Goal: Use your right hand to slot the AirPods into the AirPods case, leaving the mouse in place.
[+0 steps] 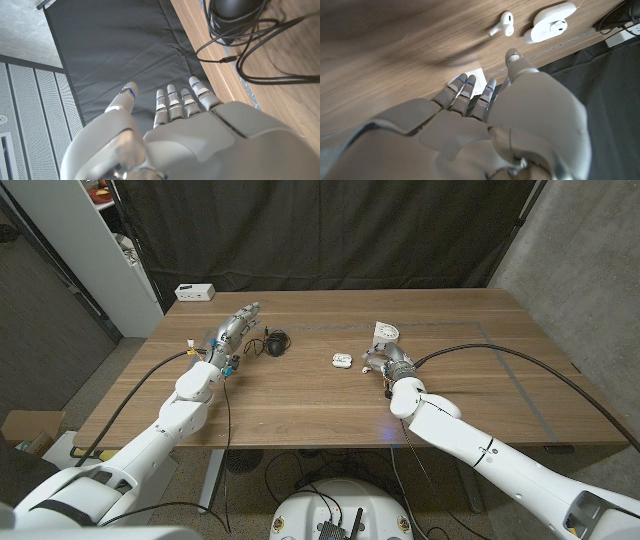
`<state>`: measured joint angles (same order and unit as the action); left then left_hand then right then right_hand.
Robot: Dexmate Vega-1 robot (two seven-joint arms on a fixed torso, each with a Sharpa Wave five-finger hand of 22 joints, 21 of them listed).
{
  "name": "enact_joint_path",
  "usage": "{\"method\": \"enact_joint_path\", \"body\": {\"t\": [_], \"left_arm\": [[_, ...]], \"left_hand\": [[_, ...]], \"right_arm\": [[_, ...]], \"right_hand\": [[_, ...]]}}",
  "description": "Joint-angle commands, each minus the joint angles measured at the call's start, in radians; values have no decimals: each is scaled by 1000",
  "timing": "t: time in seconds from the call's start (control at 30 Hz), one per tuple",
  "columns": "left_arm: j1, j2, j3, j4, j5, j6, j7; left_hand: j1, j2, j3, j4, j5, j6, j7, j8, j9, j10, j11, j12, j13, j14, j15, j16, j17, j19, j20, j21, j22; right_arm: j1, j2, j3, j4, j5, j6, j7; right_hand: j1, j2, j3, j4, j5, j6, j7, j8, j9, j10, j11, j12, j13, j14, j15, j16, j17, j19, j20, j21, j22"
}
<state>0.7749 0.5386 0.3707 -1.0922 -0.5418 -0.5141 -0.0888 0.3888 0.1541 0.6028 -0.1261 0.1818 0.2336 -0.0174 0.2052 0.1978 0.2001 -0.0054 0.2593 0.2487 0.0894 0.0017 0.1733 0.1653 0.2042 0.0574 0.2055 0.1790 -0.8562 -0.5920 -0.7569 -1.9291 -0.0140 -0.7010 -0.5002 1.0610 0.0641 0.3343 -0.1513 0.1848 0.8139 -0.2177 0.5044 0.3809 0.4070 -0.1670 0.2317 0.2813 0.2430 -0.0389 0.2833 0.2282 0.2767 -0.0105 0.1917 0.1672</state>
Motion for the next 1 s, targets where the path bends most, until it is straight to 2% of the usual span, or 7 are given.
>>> {"method": "enact_joint_path", "body": {"t": [0.03, 0.17, 0.23, 0.4, 0.6, 0.77, 1.0], "left_arm": [[24, 15, -7, -47, 11, 22, 38], [18, 11, -5, -40, 12, 25, 37], [11, 7, -2, -31, 12, 23, 31], [-8, -2, 6, -8, 16, 20, 18], [-20, -3, 10, 2, 22, 18, 15], [-21, 0, 13, -8, 30, 21, 21], [-11, 11, 12, -37, 36, 39, 38]], "left_hand": [[14, -1, -2, -3, 6, 4, -5, 0, 3, 7, -5, 3, 6, 9, -4, 5, 2, 2, 3, 0, 3], [14, -1, -3, -4, 7, 5, -4, 0, 3, 7, -5, 3, 6, 10, -3, 6, 2, 2, 4, 0, 3], [14, -1, -3, -4, 7, 5, -4, 0, 3, 8, -6, 3, 6, 11, -3, 6, 2, 2, 4, 0, 3], [15, -1, -4, -5, 7, 5, -5, 0, 3, 6, -6, 3, 7, 11, -4, 6, 2, 2, 5, 0, 3], [16, 0, -6, -6, 7, 5, -7, -1, 3, 8, -4, 3, 7, 11, -3, 6, 2, 1, 5, 0, 3], [17, 0, -7, -6, 7, 8, -6, 0, 3, 10, -4, 4, 8, 11, -4, 6, 2, 1, 5, 0, 3], [18, 0, -8, -7, 7, 9, -6, 0, 3, 11, -5, 4, 8, 12, -6, 6, 2, 1, 5, 0, 3]], "right_arm": [[7, -44, -15, -98, -34, -87, 82], [-9, -30, -24, -128, -50, -161, 60], [-4, -25, -46, -130, -73, -189, 50], [-6, -2, -59, -105, -82, -229, 34], [-22, 17, -68, -36, -113, -191, -26], [-32, 28, -63, 15, -136, -133, -68], [-45, 38, -42, 43, -138, -81, -79]], "right_hand": [[-44, -52, -36, 9, 7, -39, 10, -46, -23, -26, 28, -9, 1, -14, -135, -13, -4, 0, 19, -2, 2], [-82, -61, -49, 23, 12, -54, 11, -68, -36, -34, 48, -10, 1, -17, -124, -17, -2, -3, 27, -3, 2], [-82, -61, -50, 22, 14, -53, 18, -71, -38, -38, 55, -11, 2, -19, -123, -18, -3, -3, 29, -3, 2], [-58, -55, -42, 8, 19, -56, 28, -77, -43, -48, 50, -14, 2, -28, -122, -24, -6, -5, 27, -4, 2], [-16, -44, -28, -11, 24, -72, 14, -94, -51, -64, 36, -17, 4, -32, -127, -28, -9, -4, 20, -3, 1], [9, -34, -19, -17, 26, -83, 3, -108, -58, -65, 27, -15, 5, -25, -139, -26, -10, 0, 9, -2, 1], [34, -23, -18, -14, 23, -24, 1, -102, -71, -35, 7, -1, 6, 5, -154, -12, -6, 11, 0, 0, 1]]}}
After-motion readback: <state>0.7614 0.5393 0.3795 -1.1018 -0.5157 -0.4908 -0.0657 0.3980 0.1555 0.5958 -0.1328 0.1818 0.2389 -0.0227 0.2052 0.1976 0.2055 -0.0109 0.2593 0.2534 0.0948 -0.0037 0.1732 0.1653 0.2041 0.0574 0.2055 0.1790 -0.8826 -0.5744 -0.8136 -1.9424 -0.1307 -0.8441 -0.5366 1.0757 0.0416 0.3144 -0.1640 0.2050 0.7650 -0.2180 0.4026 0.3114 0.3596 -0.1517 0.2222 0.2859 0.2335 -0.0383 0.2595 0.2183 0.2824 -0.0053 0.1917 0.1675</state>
